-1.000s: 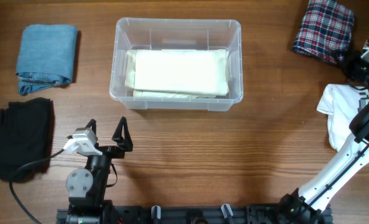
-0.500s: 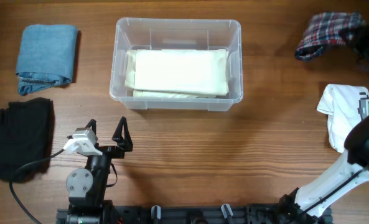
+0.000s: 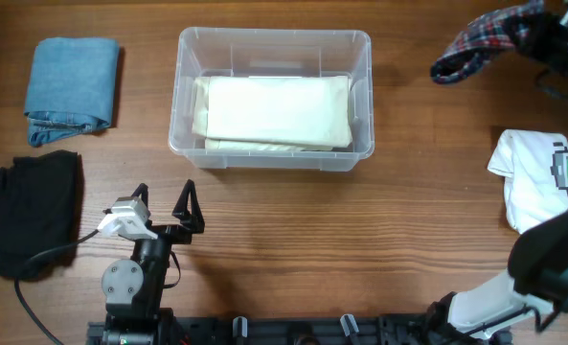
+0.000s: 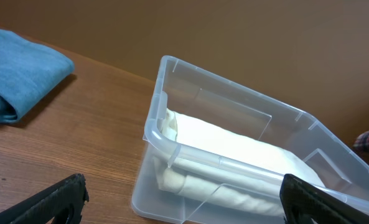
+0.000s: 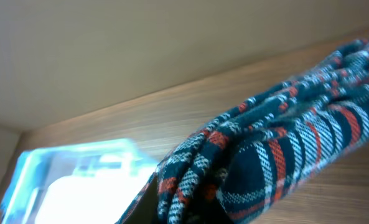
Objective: Pack container
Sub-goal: 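Grasp the red-blue plaid shirt with the right gripper and lift it, then carry the plaid shirt over the box's left side with the right gripper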
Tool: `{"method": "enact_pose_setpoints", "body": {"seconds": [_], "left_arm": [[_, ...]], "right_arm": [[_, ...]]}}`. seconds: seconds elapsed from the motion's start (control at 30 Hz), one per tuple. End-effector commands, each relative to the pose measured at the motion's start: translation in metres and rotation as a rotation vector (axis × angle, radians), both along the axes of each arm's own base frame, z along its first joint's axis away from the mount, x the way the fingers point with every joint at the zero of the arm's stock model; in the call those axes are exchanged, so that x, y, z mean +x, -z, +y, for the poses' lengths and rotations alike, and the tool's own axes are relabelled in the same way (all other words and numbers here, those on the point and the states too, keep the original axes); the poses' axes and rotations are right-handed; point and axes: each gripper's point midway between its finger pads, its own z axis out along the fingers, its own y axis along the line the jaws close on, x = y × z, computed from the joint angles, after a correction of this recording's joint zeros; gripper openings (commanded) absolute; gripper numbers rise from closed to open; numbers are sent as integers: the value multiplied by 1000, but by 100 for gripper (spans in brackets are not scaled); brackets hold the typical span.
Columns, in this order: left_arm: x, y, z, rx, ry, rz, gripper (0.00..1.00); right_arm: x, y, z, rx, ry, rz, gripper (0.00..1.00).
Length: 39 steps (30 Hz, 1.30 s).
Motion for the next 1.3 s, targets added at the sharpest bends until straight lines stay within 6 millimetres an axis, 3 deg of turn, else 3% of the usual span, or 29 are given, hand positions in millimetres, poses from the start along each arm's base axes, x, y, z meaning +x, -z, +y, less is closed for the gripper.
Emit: {"method": "enact_pose_setpoints", "body": {"seconds": [0.0,0.1,0.23,0.37,0.4,0.6,0.8,1.03,1.27], "left_arm": [[0,1,2,-1,-10,2,100],[0,1,2,-1,-10,2,100],[0,1,2,-1,-10,2,100],[0,1,2,-1,-10,2,100],[0,1,2,-1,-10,2,100],[0,1,2,-1,-10,2,100],[0,1,2,-1,-10,2,100],[0,1,2,-1,-10,2,100],[0,1,2,-1,-10,2,100]], "right_arm": [[-20,-64,55,-19,-97,-130,4],[-34,-93,95,13,-147,-174,4],[-59,-136,164,36,-286,-282,4],[-79,-154,231,62,-436,-344,4],[-81,-152,252,56,-466,-344,4],[-95,-140,328,6,-575,-368,4],[-94,-98,398,-68,-677,-349,4],[-74,-46,456,-125,-748,-375,5],[-51,-7,484,-221,-822,-482,4]]}}
